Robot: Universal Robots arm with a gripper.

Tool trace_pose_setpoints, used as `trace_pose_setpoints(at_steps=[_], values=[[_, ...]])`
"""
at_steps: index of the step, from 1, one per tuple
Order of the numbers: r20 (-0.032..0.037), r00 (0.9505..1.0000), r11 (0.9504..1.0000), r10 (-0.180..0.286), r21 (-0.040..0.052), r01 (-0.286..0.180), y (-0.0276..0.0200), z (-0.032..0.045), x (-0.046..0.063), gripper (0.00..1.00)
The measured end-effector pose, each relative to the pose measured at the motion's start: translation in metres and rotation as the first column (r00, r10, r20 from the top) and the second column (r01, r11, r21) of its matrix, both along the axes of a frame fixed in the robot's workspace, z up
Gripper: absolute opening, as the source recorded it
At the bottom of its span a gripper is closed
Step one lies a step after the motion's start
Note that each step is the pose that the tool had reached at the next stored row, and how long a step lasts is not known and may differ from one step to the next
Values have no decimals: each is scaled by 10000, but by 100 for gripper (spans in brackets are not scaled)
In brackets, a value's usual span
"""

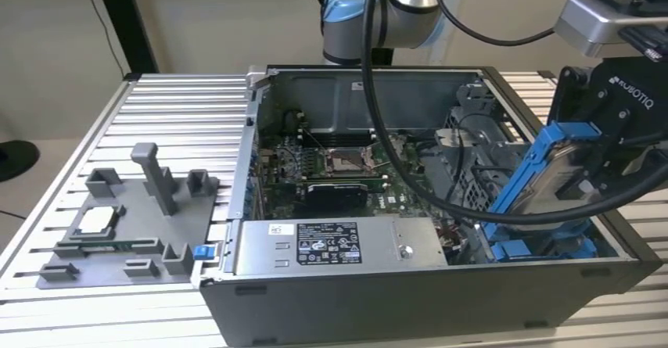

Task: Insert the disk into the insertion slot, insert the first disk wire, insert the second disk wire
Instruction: 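Insert the disk into the insertion slot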

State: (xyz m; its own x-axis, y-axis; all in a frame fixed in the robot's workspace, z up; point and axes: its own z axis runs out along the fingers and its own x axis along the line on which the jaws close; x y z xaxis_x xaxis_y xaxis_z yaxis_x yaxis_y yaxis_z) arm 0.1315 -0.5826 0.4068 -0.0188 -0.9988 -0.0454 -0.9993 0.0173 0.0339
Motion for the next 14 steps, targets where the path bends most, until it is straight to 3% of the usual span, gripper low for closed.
trace_pose_setpoints(at_steps=[14], values=[[6, 10000, 10000, 46, 14, -46, 10, -94, 17, 0]])
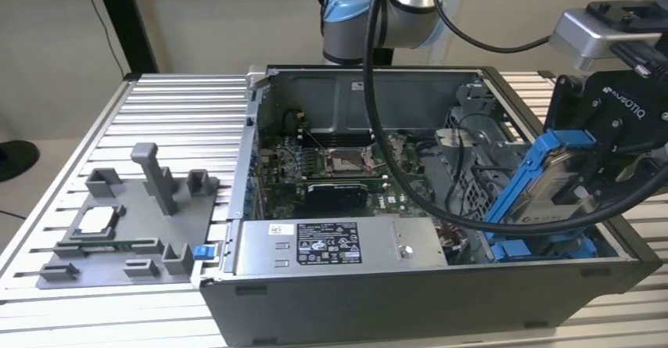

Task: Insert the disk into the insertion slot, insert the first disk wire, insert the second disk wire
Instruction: 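Insert the disk into the insertion slot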

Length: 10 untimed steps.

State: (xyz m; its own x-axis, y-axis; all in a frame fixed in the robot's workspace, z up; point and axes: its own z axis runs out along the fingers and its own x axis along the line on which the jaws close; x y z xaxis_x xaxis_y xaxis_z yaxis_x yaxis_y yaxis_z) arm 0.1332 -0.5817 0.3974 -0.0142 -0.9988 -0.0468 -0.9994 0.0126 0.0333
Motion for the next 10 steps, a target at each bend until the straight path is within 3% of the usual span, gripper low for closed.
trace_pose_setpoints(at_steps=[10], values=[[0, 10000, 10000, 1, 7, -1, 0, -24, 0, 0]])
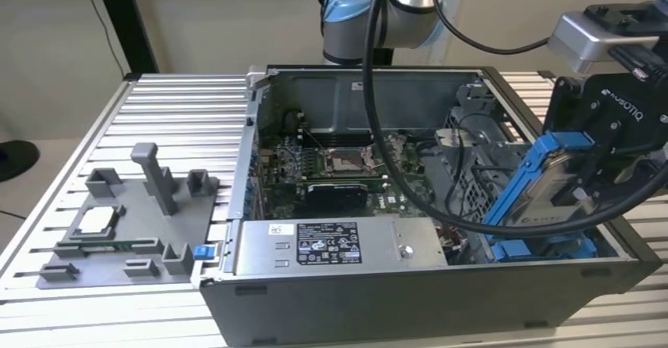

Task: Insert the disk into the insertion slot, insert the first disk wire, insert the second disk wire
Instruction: 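Insert the disk into the insertion slot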

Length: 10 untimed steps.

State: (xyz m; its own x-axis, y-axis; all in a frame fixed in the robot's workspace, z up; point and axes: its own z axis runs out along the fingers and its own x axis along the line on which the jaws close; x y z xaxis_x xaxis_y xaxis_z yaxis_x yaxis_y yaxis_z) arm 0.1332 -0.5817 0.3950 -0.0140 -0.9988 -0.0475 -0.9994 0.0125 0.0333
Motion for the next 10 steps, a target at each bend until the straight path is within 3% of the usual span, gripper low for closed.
trace_pose_setpoints(at_steps=[10], values=[[2, 10000, 10000, -1, 39, 1, 0, -134, 0, 0]])
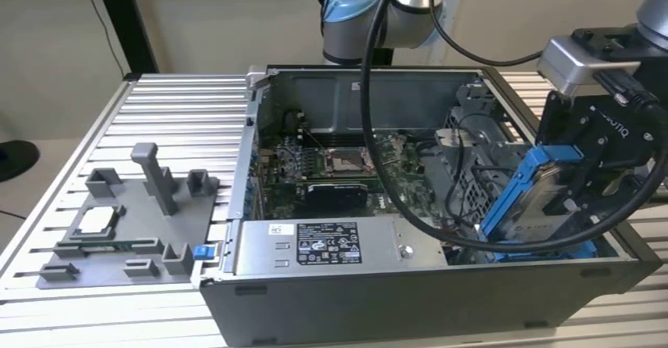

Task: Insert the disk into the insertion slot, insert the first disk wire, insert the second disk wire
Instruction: 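Insert the disk into the insertion slot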

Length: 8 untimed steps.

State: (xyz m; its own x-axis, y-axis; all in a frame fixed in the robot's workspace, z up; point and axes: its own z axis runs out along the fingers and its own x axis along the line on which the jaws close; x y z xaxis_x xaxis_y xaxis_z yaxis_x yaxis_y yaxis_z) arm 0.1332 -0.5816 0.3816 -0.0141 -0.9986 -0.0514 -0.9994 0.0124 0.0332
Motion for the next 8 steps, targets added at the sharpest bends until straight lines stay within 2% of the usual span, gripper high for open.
trace_pose_setpoints(at_steps=[8], values=[[0, 10000, 10000, 0, 10, 0, 0, -148, 0, 0]])
